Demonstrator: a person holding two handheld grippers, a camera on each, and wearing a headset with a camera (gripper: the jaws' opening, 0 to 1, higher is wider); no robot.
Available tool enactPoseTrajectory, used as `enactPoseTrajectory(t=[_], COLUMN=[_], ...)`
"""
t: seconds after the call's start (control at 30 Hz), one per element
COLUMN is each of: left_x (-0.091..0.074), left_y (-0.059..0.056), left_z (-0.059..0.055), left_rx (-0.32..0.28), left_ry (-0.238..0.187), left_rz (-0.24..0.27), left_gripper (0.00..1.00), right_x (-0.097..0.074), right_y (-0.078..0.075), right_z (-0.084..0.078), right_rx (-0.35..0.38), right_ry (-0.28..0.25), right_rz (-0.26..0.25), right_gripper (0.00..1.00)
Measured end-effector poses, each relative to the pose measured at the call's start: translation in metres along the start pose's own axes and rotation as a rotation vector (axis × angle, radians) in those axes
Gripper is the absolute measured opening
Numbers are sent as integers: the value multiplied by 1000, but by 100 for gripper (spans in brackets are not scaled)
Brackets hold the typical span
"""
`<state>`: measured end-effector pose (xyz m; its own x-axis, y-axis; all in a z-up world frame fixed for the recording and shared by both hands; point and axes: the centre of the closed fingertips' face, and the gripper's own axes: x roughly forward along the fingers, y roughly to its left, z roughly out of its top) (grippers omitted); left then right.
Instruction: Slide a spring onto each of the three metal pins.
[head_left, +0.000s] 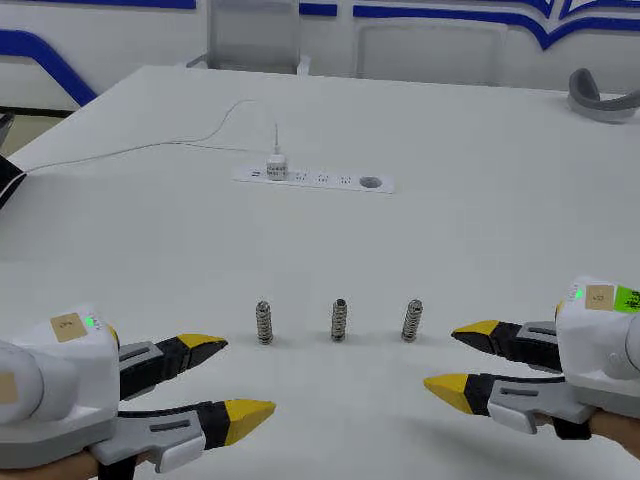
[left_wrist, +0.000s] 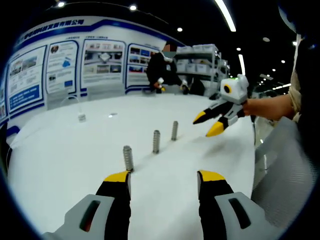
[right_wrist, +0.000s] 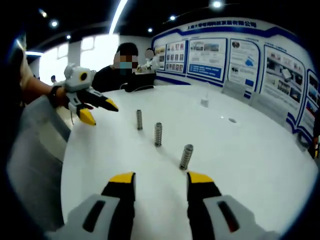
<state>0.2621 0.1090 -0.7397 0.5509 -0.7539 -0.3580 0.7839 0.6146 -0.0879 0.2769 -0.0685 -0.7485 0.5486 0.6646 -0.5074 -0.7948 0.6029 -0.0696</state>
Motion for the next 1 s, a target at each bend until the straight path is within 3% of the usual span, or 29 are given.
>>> enactPoseTrajectory(t=[0.37,1.0], left_x=[0,0], left_y=[1,5], left_z=[-4,-12], left_rx=[-11,-34], left_ry=[17,49], left_rz=[9,19], left_gripper=[57,64], right_x=[-13,-15], right_y=[-2,1], right_z=[2,6], right_rx=[15,4], right_ry=[-27,-41], right_rz=[-20,-14], right_gripper=[47,53])
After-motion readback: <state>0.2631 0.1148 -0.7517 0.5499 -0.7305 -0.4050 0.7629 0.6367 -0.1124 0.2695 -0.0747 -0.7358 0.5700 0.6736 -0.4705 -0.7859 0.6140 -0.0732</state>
